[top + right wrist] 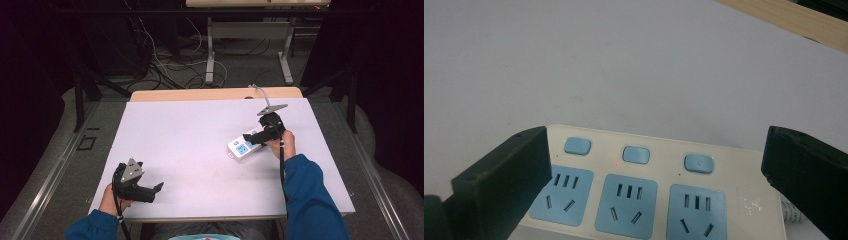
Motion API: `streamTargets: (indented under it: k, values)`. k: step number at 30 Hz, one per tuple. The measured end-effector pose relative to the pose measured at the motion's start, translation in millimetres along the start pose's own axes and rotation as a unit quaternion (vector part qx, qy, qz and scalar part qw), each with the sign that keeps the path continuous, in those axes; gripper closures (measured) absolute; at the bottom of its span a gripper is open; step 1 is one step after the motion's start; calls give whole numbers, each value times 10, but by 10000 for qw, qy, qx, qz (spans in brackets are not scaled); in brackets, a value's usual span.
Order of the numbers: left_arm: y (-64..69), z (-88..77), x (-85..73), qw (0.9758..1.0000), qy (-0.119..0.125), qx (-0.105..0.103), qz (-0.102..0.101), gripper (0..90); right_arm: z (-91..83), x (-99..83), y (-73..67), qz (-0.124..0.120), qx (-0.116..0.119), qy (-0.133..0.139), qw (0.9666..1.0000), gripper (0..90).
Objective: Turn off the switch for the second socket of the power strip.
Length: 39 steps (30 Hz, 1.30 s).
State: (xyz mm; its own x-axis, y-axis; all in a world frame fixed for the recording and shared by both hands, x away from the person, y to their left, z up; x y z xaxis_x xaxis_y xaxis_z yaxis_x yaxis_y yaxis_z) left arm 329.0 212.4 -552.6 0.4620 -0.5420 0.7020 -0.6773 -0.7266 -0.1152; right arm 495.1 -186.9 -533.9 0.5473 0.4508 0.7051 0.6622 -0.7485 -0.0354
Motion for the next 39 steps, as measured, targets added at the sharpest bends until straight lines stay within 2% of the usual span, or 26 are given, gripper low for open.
streamTargets:
  k: [7, 8, 13, 18, 24, 28, 29, 30, 31, 32, 33, 34, 35, 38, 39]
  values:
    - [9, 12, -4, 10000, -27, -38, -20, 1, 32, 15, 33, 5, 37, 39, 10000, 0]
    - [10, 13, -4, 10000, -27, -38, -21, 1, 40, 26, 31, 82, 39, 56, 9999, 0]
    - [2, 11, -2, 10000, -6, -7, 4, 1, 88, 63, 30, 114, 72, 59, 9999, 0]
    - [0, 9, -3, 10000, -1, -13, 12, 1, 123, 94, 13, 59, 74, 84, 9999, 24]
    - [-1, 2, -3, 10000, -19, -13, 23, 1, 100, 101, 6, 64, 83, 152, 9998, 239]
    - [-1, 2, -4, 10000, -20, -15, 21, 1, 96, 100, 11, 81, 82, 187, 9998, 466]
    - [-1, 2, -3, 10000, -20, -15, 21, 1, 96, 100, 11, 81, 82, 187, 9998, 466]
    - [-1, 3, -3, 10000, -19, -15, 23, 1, 94, 99, 10, 108, 61, 185, 9998, 550]
    - [-1, 2, -3, 10000, -19, -15, 22, 1, 92, 99, 12, 87, 55, 194, 9998, 594]
    - [-1, 2, -4, 10000, -18, -15, 21, 1, 92, 99, 12, 87, 55, 194, 9998, 594]
    - [-1, 2, -4, 10000, -17, -17, 20, 1, 91, 100, 11, 91, 14, 201, 9998, 681]
    - [-1, 2, -4, 10000, -16, -20, 19, 1, 89, 101, 9, 92, 16, 207, 9997, 720]
    - [-1, 1, -4, 10000, -18, -18, 23, 1, 89, 101, 9, 92, 16, 207, 9997, 720]
    - [2, 0, -3, 10000, -18, -30, 26, 1, 84, 105, -2, 118, -36, 211, 9997, 855]
    - [2, 0, -3, 10000, -19, -19, 30, 1, 84, 105, -2, 118, -36, 211, 9997, 855]
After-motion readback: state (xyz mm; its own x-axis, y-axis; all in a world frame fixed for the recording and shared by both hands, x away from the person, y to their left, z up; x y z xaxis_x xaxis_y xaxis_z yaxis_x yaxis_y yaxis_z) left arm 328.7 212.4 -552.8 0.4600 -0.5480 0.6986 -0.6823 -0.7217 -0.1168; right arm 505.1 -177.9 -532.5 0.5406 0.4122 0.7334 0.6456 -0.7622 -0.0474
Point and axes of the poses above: each handheld gripper's, and its own axes: z roughly forward along the jaws, x roughly out of its top, y roughly to its right, the point moved 5 cm from there along z, roughly forward along the jaws, and after that the axes turned 5 degrees about -y, right-handed, at the moved point
